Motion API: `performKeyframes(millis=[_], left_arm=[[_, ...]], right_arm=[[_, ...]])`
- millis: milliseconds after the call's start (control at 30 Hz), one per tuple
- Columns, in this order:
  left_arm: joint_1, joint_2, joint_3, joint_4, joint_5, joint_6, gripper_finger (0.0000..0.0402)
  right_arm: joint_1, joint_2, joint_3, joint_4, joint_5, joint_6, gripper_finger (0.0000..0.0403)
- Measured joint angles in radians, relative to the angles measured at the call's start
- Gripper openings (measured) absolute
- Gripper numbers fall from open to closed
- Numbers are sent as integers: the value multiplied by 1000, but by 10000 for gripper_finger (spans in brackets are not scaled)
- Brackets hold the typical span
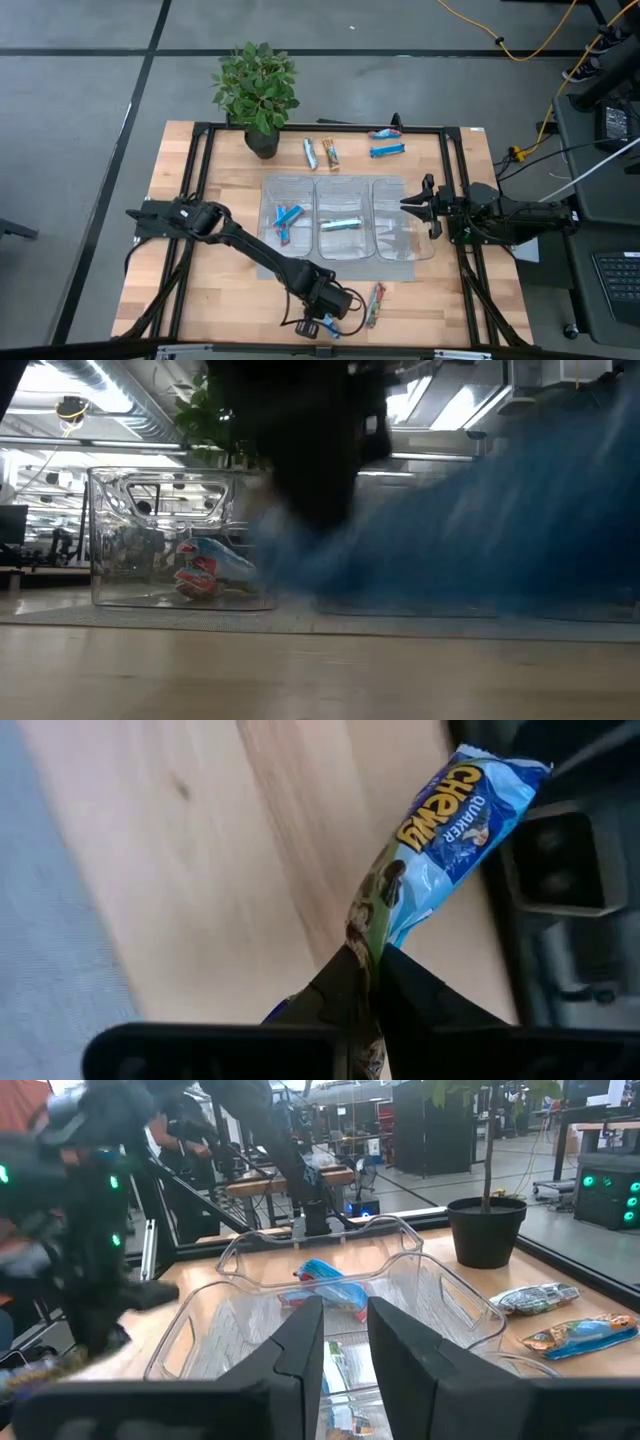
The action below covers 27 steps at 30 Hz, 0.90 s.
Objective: Pick and place Granola Bars by type
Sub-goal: Put the blue granola bar into the right transparent bin
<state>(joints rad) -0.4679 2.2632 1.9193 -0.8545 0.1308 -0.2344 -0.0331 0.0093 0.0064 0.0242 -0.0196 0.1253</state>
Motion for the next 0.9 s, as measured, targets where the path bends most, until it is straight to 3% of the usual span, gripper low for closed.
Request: performKeyframes(millis=[467, 900], left_arm=[[24, -193, 64, -35, -225, -76, 19], [55, -372, 64, -61, -370, 98, 19]], right_arm=[[0, 0, 0, 0, 0, -1, 85], [0, 0, 0, 0, 0, 0, 85]])
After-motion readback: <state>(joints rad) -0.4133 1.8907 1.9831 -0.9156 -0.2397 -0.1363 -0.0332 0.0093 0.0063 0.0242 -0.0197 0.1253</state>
